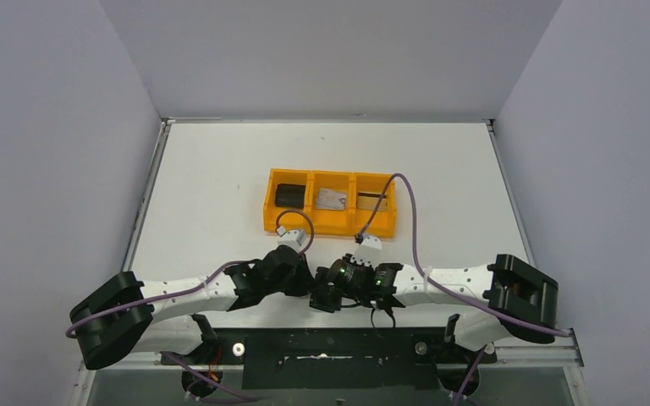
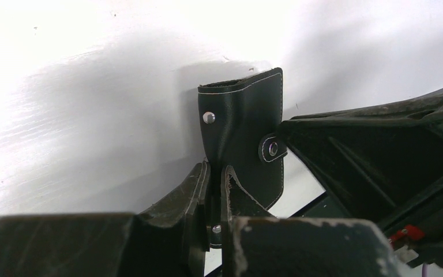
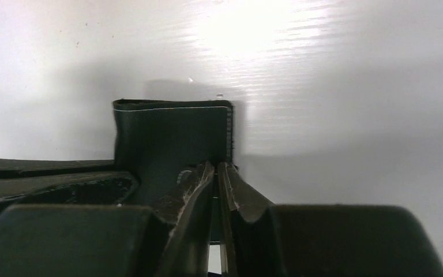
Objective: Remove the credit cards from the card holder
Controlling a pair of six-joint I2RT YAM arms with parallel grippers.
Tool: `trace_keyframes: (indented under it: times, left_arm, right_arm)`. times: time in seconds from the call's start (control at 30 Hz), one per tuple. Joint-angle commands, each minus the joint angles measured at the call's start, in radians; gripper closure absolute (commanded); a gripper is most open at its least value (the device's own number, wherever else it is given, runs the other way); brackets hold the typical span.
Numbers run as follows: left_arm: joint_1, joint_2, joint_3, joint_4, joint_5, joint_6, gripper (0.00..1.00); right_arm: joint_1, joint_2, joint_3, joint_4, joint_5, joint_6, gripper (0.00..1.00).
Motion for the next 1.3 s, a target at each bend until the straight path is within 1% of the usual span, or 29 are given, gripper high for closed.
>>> trace_keyframes:
  times: [0.0, 0.07, 0.13, 0.2, 0.3, 0.37, 0.43, 0.6, 0.67, 0.73, 0.8, 0.93, 1.0, 1.1, 1.17, 1.2, 1.27]
  left_arm:
    - [-0.005, -0.049, 0.038, -0.054, -0.06, 0.029, 1.0]
    - [-0.004, -0.059, 0.038, -0.068, -0.074, 0.031, 1.0]
    - [-0.004, -0.066, 0.039, -0.069, -0.076, 0.037, 1.0]
    - [-0.005, -0.07, 0.042, -0.059, -0.066, 0.048, 1.0]
    - [-0.004, -0.07, 0.058, -0.054, -0.058, 0.058, 1.0]
    - [-0.004, -0.071, 0.062, -0.054, -0.056, 0.057, 1.0]
    - [-0.004, -0.071, 0.064, -0.05, -0.057, 0.055, 1.0]
    - [-0.004, -0.065, 0.08, -0.057, -0.062, 0.052, 1.0]
    - [-0.004, -0.069, 0.08, -0.059, -0.059, 0.051, 1.0]
    - [-0.004, -0.075, 0.075, -0.055, -0.057, 0.049, 1.0]
    - [-0.005, -0.081, 0.07, -0.051, -0.049, 0.048, 1.0]
    - [-0.006, -0.084, 0.07, -0.051, -0.044, 0.046, 1.0]
    - [-0.006, -0.089, 0.069, -0.064, -0.047, 0.046, 1.0]
    - [-0.006, -0.101, 0.062, -0.07, -0.058, 0.042, 1.0]
    - [-0.005, -0.107, 0.058, -0.071, -0.062, 0.039, 1.0]
    - [-0.004, -0.11, 0.058, -0.072, -0.062, 0.038, 1.0]
    - [-0.004, -0.11, 0.059, -0.074, -0.063, 0.039, 1.0]
  right_arm:
    - [-0.032, -0.118, -0.094, 0.059, 0.029, -0.021, 0.9]
    - [-0.059, -0.173, -0.154, 0.135, -0.014, -0.06, 0.94]
    - [-0.082, -0.225, -0.203, 0.213, -0.068, -0.099, 0.93]
    - [-0.086, -0.262, -0.217, 0.259, -0.092, -0.13, 0.81]
    - [-0.075, -0.267, -0.192, 0.264, -0.101, -0.153, 0.66]
    - [-0.066, -0.241, -0.163, 0.24, -0.087, -0.143, 0.59]
    - [-0.062, -0.198, -0.138, 0.231, -0.09, -0.138, 0.54]
    - [-0.033, -0.085, -0.08, 0.259, -0.119, -0.153, 0.45]
    - [-0.03, -0.041, -0.057, 0.266, -0.134, -0.16, 0.43]
    - [-0.03, -0.004, -0.026, 0.239, -0.124, -0.155, 0.43]
    - [-0.029, 0.022, -0.003, 0.183, -0.099, -0.148, 0.44]
    - [-0.028, 0.045, 0.03, 0.06, -0.04, -0.136, 0.54]
    - [-0.028, 0.035, 0.018, 0.029, -0.023, -0.125, 0.6]
    - [-0.034, -0.01, -0.022, 0.022, -0.007, -0.112, 0.69]
    - [-0.045, -0.052, -0.059, 0.039, -0.006, -0.106, 0.78]
    - [-0.049, -0.074, -0.078, 0.052, -0.008, -0.105, 0.81]
    - [-0.061, -0.117, -0.112, 0.067, -0.008, -0.101, 0.83]
